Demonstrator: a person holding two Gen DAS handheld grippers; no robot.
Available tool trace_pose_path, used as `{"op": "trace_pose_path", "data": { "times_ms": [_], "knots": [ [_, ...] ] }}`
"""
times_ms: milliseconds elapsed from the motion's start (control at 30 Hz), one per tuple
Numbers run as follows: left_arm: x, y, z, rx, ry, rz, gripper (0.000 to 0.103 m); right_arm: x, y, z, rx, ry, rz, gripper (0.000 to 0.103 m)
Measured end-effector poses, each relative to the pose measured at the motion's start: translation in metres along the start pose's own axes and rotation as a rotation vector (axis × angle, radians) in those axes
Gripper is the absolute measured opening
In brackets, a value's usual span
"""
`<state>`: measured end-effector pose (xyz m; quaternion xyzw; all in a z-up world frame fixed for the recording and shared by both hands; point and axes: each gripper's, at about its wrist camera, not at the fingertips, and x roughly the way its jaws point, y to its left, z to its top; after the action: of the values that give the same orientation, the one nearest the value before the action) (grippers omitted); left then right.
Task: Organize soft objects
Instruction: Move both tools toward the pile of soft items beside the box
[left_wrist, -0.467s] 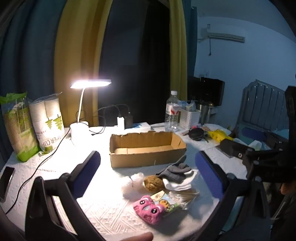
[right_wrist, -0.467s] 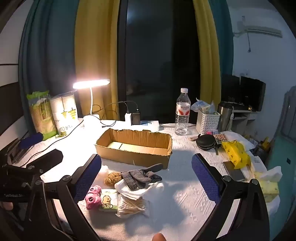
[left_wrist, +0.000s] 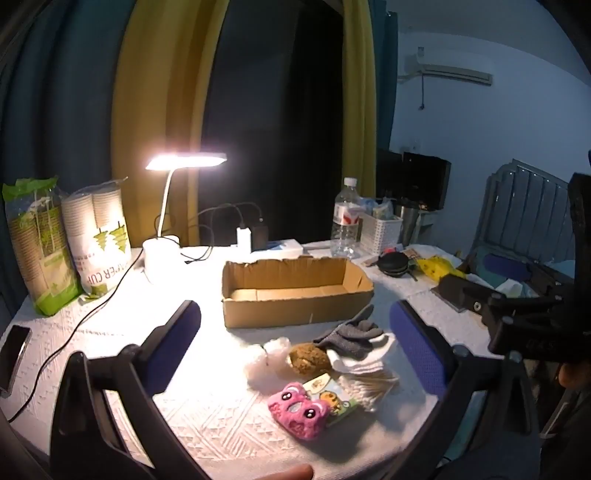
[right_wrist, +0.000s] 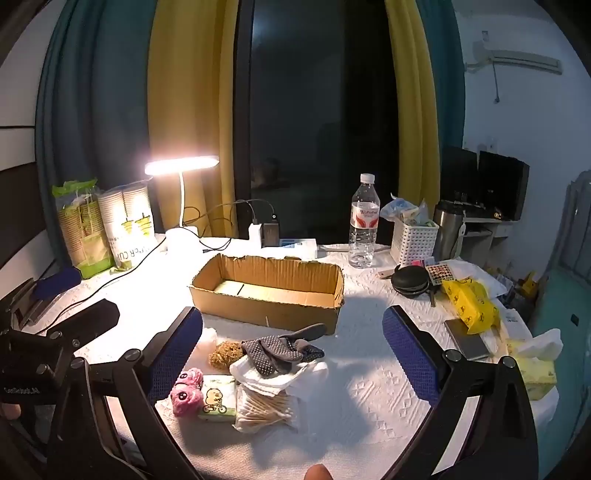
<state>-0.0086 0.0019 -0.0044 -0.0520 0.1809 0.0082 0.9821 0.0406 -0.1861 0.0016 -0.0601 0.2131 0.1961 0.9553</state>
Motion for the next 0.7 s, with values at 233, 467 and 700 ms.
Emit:
{"op": "trace_pose_path", "data": {
  "times_ms": [233, 467, 700],
  "knots": [
    [0.005, 0.0, -0.002, -0.014, 0.006, -0.009, 0.102, 0.001, 0.0, -0.002, 0.006, 0.003, 0.003, 0.1],
    [0.019, 0.0, -0.003, -0.02, 0.038, -0.013, 0.102, 0.013, -0.004, -0.003, 0.019, 0.03, 0.014, 0.1],
    [0.028, 0.004, -0.003, -0.031, 0.057, -0.008, 0.102, 0.022, -0.012, -0.005, 0.034, 0.043, 0.008, 0.1]
  ]
}}
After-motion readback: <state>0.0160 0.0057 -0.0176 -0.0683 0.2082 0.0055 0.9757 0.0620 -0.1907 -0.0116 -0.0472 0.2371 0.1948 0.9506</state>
